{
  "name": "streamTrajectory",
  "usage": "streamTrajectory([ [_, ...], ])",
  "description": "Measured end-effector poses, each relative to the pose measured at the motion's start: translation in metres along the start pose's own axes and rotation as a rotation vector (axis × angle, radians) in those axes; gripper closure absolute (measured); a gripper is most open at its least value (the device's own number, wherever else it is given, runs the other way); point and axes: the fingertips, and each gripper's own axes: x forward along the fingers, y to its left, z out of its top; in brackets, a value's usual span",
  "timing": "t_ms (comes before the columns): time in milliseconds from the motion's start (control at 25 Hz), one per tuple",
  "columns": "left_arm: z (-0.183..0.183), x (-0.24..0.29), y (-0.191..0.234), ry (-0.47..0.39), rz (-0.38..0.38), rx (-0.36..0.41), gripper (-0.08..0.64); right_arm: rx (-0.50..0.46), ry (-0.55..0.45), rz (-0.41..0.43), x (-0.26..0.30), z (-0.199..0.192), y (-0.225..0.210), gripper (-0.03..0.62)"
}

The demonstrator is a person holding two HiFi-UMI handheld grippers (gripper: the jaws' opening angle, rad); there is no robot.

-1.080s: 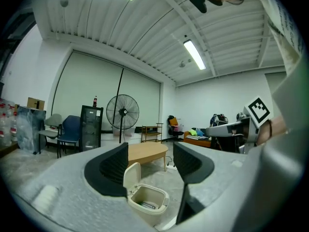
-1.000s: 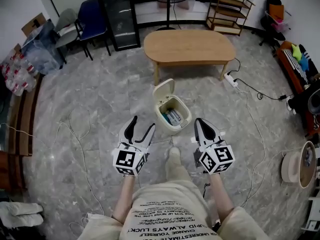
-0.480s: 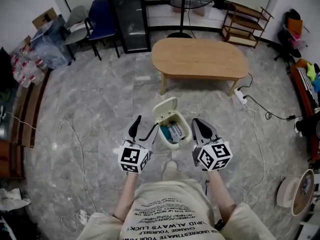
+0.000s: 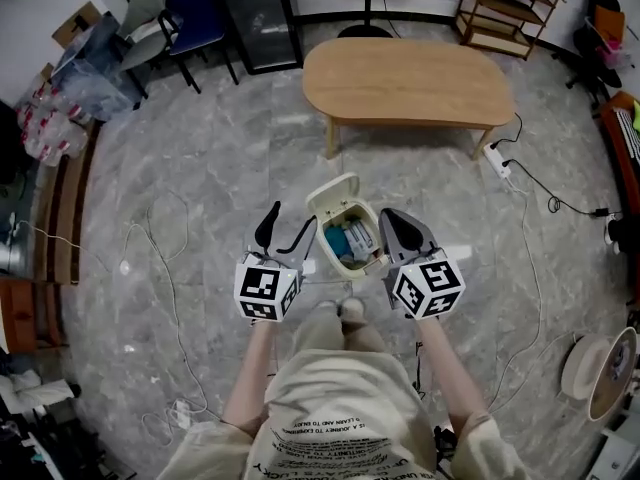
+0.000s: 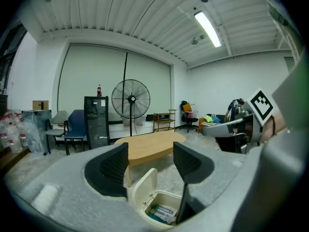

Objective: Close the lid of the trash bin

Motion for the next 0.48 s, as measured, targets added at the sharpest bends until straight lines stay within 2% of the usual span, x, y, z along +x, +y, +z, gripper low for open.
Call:
streamTrajectory([
  [480,-0.086,0.09,0.022,0.199,-0.079,0.024,0.272,0.065,0.039,-0.068,0.066,-0.068,-0.037,0.588],
])
